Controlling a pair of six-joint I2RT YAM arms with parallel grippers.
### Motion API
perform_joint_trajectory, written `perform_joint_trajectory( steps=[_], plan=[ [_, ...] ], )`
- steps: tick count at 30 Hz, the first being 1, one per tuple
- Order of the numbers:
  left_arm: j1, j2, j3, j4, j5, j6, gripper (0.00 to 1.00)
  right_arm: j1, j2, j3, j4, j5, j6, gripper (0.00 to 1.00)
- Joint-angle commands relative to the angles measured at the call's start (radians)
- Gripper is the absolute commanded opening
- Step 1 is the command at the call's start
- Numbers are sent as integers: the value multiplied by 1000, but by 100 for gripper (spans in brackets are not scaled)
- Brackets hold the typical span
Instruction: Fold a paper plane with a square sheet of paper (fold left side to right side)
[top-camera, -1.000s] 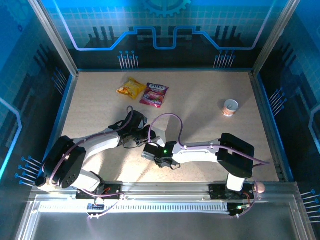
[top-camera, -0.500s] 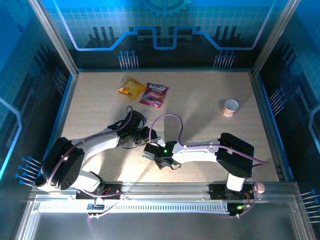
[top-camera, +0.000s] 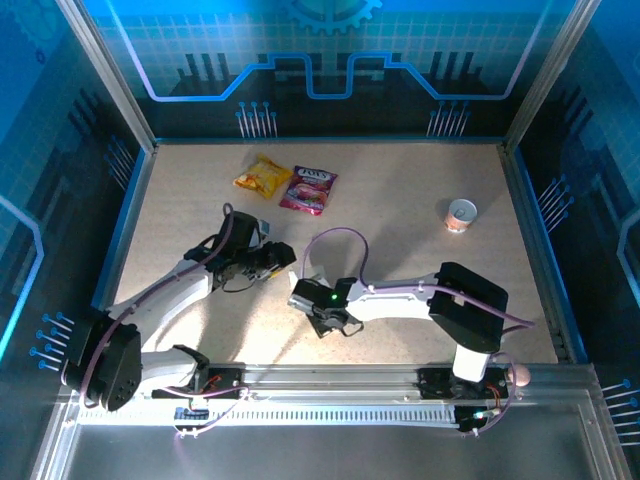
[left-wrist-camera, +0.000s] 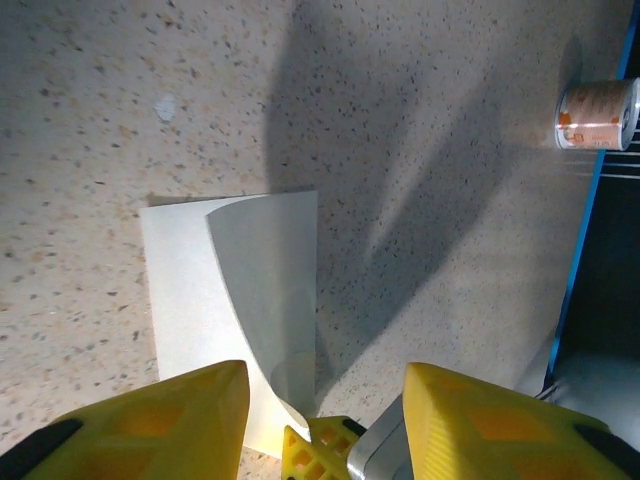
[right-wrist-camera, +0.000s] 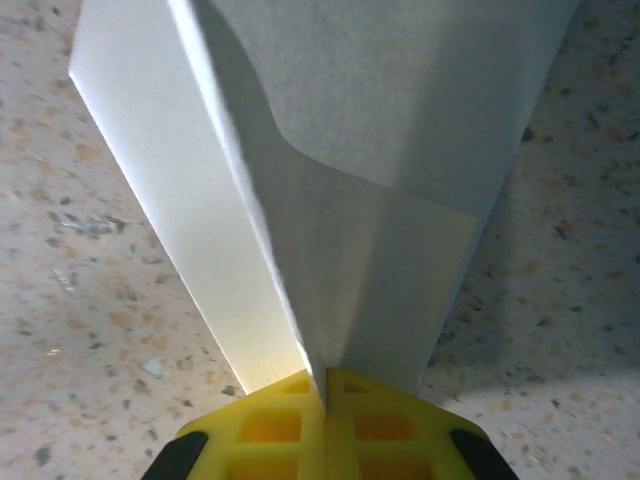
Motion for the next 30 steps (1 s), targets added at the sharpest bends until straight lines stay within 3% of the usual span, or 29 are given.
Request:
perform_joint_trajectory(
  steps=[1,6,12,20,30],
  plan=[
    [22,-31,-17,-84,68,75,47,-55,-43,-71,141,-224,-18,3],
    [22,-17,-50,-32,138,86,46,-151,-65,-164,314,-459,14,3],
    [4,49,-104,90,187,53,46,-242,-70,-249,470,-626,53,3],
    [-79,169,-101,184,160,29,45,-310,-73,-315,574,-713,85,4],
    [-137,296,-66,247,130,14,44,-318,-77,-331,573,-706,92,4]
  ],
)
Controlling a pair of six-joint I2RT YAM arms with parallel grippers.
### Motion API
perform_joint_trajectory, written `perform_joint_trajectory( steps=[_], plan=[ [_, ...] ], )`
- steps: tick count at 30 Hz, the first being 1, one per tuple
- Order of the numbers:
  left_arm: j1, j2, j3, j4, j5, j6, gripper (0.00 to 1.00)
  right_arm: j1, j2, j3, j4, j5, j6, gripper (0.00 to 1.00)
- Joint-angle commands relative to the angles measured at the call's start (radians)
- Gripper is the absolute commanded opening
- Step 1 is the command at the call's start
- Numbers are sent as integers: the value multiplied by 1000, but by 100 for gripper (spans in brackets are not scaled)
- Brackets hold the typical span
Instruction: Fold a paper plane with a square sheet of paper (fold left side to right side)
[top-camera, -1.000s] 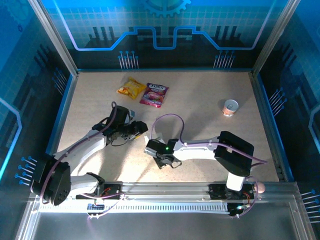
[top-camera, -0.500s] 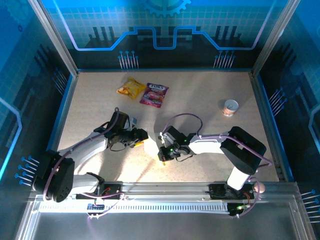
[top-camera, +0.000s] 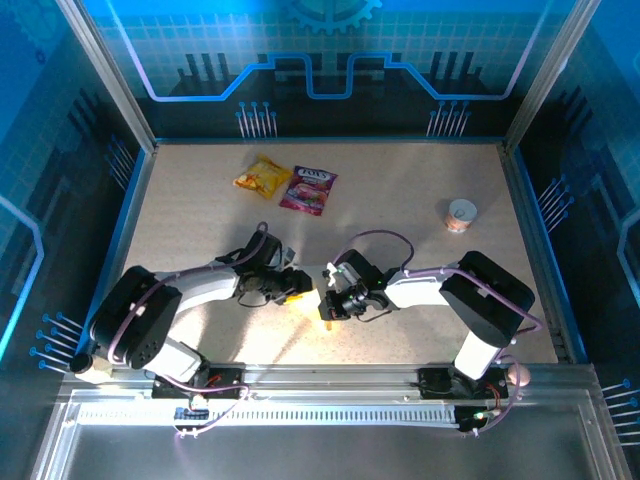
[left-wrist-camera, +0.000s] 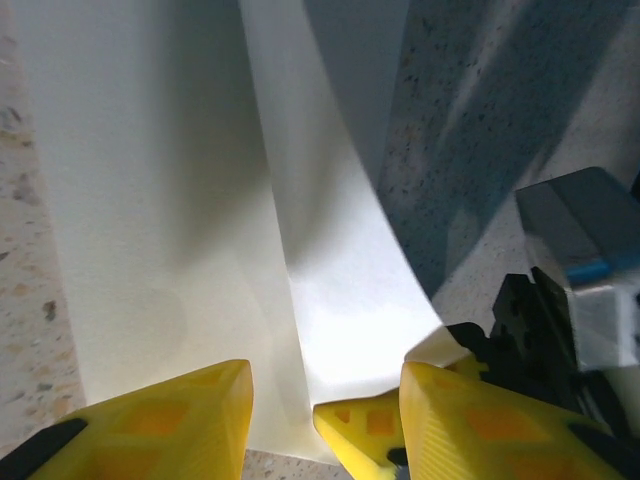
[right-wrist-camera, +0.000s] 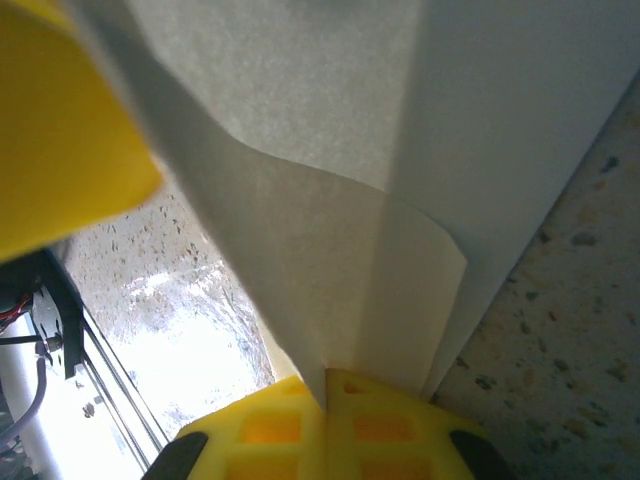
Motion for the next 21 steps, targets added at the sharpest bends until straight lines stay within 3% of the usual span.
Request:
perform_joint_trajectory(
  steps=[1,15,21],
  plan=[
    [-12,34,34,35,-12,-12,44,-8,-10,-13,5,-16,10,5],
    [-20,102,60,42,-40,-23,41,-9,-16,-8,-33,-2,-12,9],
    [-20,122,62,17,-62,-17,39,-11,-59,-3,-32,-8,-15,17]
  ],
)
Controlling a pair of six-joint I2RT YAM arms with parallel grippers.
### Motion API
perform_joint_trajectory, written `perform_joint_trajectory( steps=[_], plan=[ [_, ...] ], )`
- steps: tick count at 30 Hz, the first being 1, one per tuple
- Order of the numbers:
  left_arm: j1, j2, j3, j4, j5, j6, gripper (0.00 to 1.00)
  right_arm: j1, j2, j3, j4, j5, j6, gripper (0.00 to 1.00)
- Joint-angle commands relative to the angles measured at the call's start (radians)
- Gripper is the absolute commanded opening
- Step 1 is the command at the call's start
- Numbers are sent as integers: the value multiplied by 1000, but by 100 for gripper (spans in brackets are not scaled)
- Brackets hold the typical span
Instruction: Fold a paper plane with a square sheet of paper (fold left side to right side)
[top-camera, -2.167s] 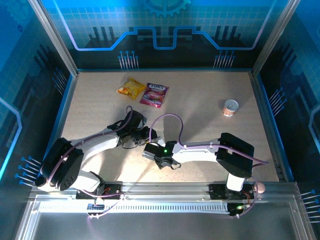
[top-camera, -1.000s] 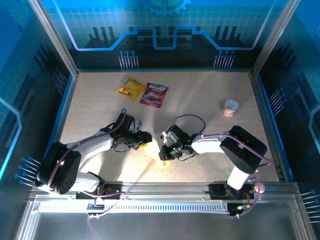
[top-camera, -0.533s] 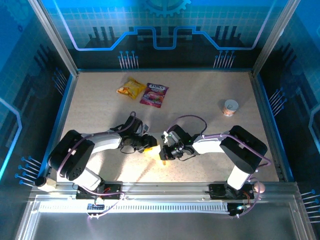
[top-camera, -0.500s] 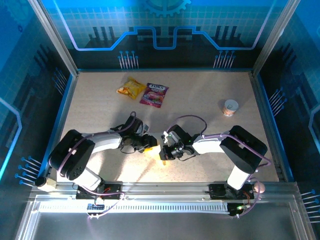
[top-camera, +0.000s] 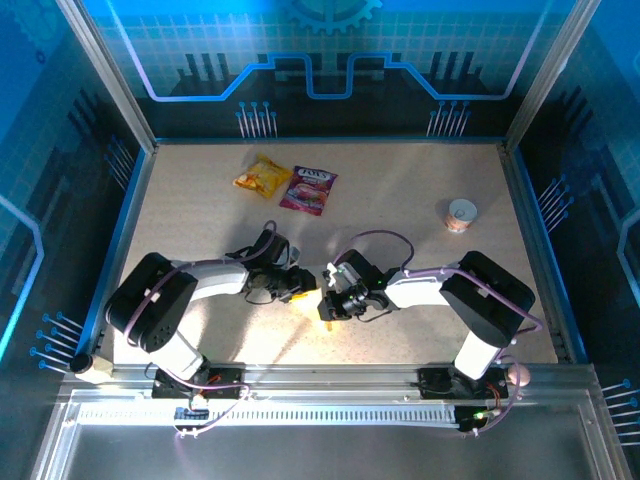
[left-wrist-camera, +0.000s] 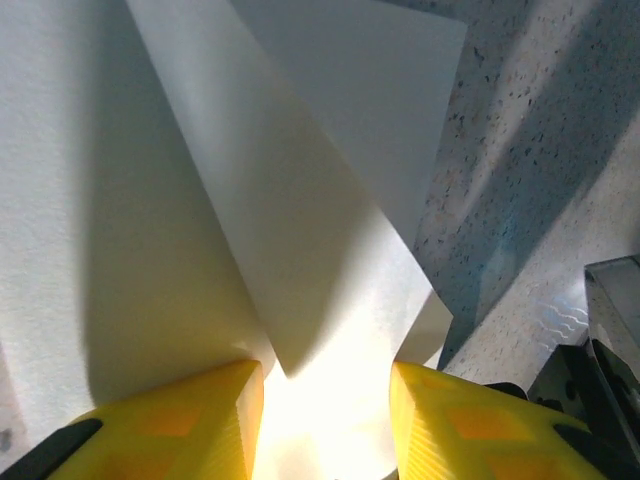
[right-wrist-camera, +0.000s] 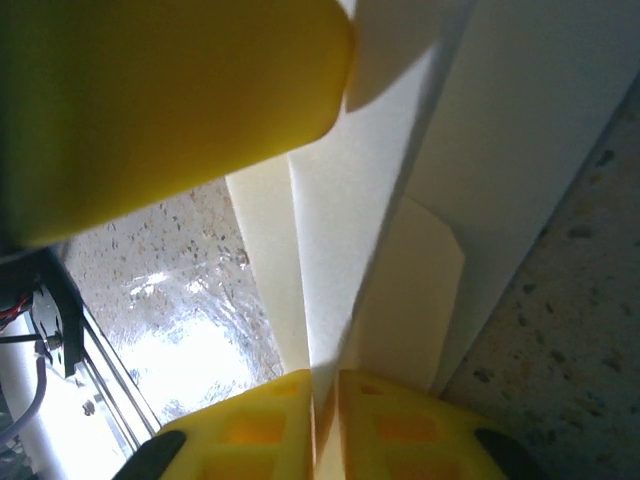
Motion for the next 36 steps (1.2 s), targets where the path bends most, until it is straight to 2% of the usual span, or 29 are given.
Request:
perform_joint_trajectory(
  steps=[1,9,12,31,36],
  plan=[
    [-6,22,15,-28,-36,-5,39,-12,-60,-2,-20,-10,-13,19],
    [-11,23,12,-27,-33,-2,39,-63,-157,-16,-50,-53,-28,34],
    [-14,23,11,-25,-33,-2,39,-97,-157,-25,-57,-74,-37,37],
    [-26,35,19,-21,-37,-5,39,-127,15,22,82,-148,14,35],
    [-27,37,19,-21,-38,-5,39,-128,30,30,68,-141,7,28]
  ],
)
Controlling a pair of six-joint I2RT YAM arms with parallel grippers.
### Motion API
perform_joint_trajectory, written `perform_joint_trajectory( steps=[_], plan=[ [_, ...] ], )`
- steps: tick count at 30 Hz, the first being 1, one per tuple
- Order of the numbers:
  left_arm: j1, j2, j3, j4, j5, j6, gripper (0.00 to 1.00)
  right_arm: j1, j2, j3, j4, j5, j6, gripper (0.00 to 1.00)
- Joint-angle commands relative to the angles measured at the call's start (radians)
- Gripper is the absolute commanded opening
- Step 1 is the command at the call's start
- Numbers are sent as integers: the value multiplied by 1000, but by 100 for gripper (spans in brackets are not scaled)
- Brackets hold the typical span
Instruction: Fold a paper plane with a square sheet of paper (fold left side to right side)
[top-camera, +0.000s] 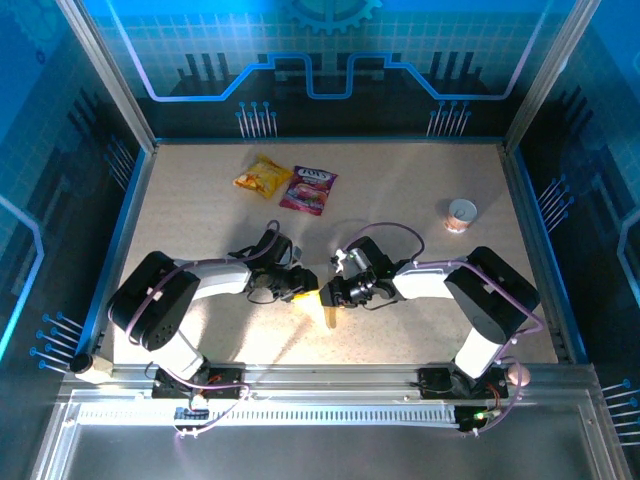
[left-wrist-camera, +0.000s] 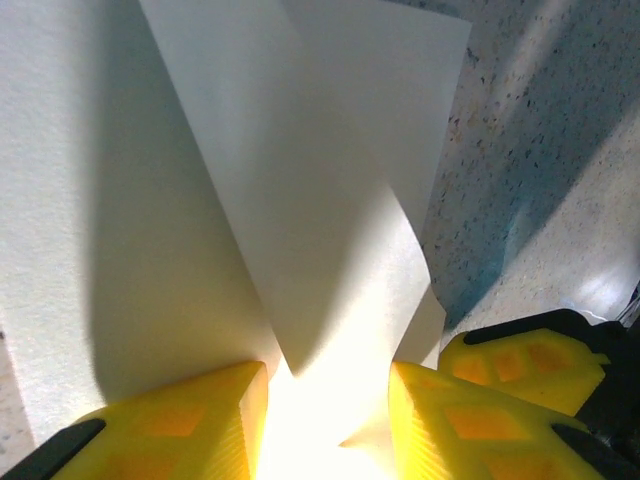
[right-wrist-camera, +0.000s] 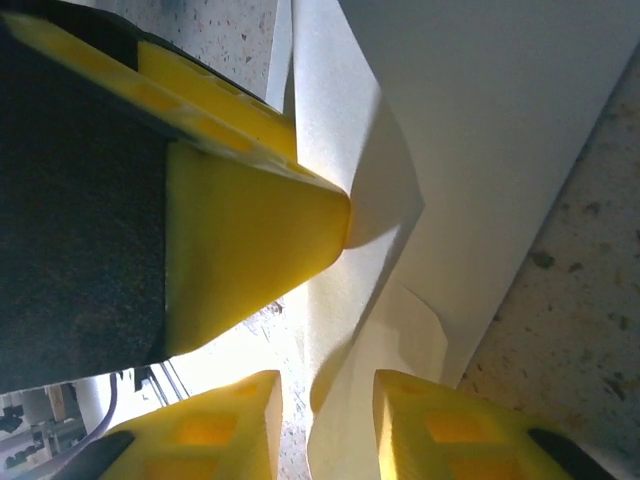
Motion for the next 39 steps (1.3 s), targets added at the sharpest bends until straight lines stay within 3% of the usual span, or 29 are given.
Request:
perform_joint_trajectory(
  steps=[1,11,39],
  plan=[
    [-11,25,6,-25,-22,-3,39,-9,21,26,2,-18,-1,27],
    [-10,26,8,-30,-25,1,39,-9,23,53,-99,37,-42,10],
    [-17,24,11,-34,-30,3,40,2,63,86,-196,113,-73,11]
  ],
)
